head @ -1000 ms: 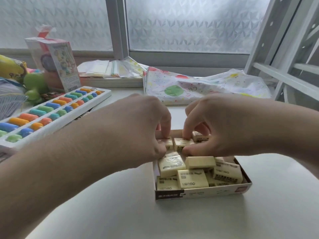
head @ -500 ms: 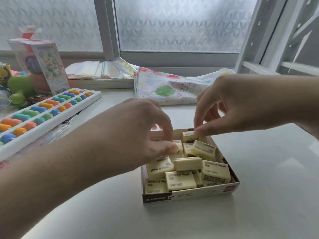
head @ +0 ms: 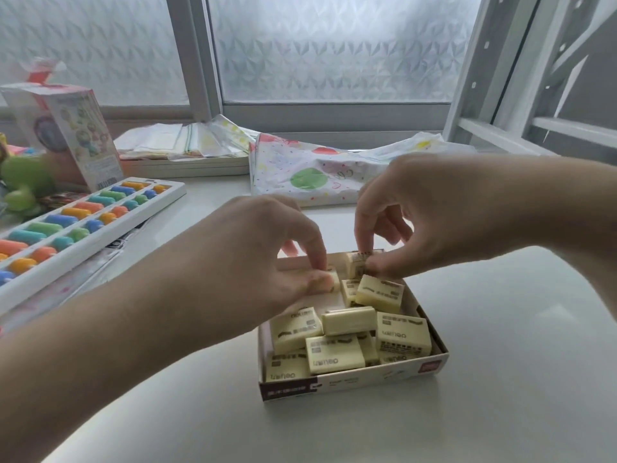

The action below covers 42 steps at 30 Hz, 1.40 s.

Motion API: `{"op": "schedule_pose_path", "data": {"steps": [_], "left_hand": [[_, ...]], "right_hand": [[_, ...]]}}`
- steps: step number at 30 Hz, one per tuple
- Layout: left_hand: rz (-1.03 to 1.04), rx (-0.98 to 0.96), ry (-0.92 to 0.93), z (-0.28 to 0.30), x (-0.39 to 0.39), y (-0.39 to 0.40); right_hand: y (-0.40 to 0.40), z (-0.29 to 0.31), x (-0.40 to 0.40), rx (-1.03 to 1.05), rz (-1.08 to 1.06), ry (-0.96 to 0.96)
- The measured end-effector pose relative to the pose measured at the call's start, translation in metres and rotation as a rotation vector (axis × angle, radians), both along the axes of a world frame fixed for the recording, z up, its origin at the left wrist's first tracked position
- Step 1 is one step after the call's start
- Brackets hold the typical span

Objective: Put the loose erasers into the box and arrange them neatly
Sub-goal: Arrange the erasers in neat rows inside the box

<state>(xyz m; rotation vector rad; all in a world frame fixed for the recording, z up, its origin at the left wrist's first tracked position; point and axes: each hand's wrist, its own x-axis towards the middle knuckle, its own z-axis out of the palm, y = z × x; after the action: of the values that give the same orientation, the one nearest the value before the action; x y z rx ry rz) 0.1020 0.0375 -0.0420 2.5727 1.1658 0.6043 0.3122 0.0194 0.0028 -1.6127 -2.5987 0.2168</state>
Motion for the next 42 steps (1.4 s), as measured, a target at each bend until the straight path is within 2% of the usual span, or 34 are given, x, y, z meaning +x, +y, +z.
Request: {"op": "schedule_pose_path", "data": {"steps": [5, 17, 21, 24, 28, 32, 38, 42], "left_hand": [[-0.043, -0.066, 0.064, 0.000, 0.000, 0.000], [0.106, -0.003, 0.091, 0.001, 0.009, -0.002], [0.071, 0.058, 0.091, -0.003, 0.010, -0.002], [0.026, -0.014, 0.097, 0.004, 0.004, 0.001], [-0.002, -0.063, 0.216, 0.023, -0.018, 0.005], [-0.021, -0.043, 0.309, 0.025, -0.019, 0.002], [-0.019, -0.015, 0.301, 0.020, -0.011, 0.003], [-0.003, 0.030, 0.283, 0.018, -0.011, 0.000]], "right_hand": [[0.001, 0.008, 0.007, 0.002, -0.024, 0.081], [0.002, 0.003, 0.004, -0.079, -0.028, 0.019], [0.002, 0.001, 0.004, -0.074, -0.033, 0.007], [0.003, 0.001, 0.005, -0.088, -0.029, 0.015], [0.001, 0.003, 0.004, -0.109, 0.010, 0.037], [-0.001, -0.001, -0.006, -0.047, 0.085, 0.148], [-0.004, -0.023, -0.031, -0.001, 0.111, 0.038], [-0.005, -0.023, -0.030, 0.011, 0.125, 0.041]]}}
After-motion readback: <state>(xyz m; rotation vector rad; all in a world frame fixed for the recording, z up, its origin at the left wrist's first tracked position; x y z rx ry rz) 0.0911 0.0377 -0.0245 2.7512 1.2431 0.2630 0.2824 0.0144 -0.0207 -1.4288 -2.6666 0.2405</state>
